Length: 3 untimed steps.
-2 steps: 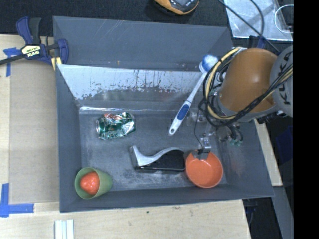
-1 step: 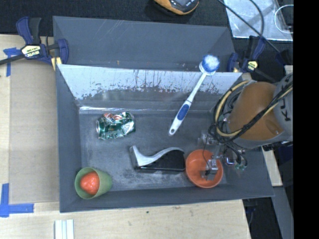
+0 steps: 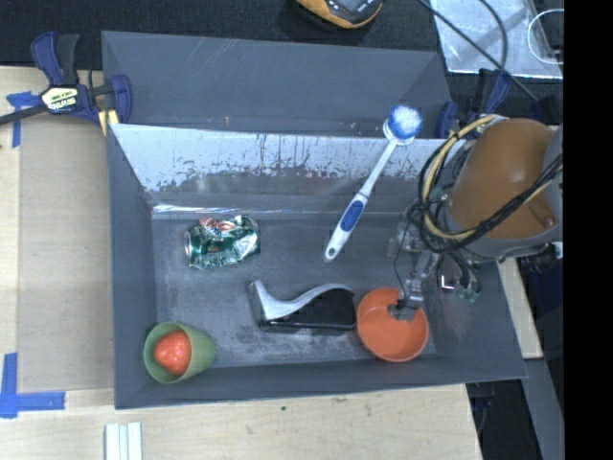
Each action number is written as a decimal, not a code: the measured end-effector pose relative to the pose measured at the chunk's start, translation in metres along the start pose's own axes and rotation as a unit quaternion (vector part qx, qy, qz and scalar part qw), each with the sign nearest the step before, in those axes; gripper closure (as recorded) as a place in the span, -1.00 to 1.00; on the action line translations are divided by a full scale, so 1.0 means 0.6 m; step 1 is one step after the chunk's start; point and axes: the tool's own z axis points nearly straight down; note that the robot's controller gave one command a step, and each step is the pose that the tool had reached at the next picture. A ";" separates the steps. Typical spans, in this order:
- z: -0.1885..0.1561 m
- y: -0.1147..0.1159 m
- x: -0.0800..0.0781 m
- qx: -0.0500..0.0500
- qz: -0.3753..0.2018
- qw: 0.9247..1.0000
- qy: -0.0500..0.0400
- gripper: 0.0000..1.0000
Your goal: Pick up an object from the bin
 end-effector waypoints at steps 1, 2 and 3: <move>0.116 -0.031 0.012 0.001 -0.051 0.999 0.006 -1.00; 0.114 0.007 0.019 0.000 0.017 1.000 0.000 -1.00; 0.115 -0.032 0.010 0.001 -0.051 0.999 0.002 1.00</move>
Offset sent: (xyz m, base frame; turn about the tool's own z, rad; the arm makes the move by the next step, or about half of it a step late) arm -0.0101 0.0060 -0.0684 0.0352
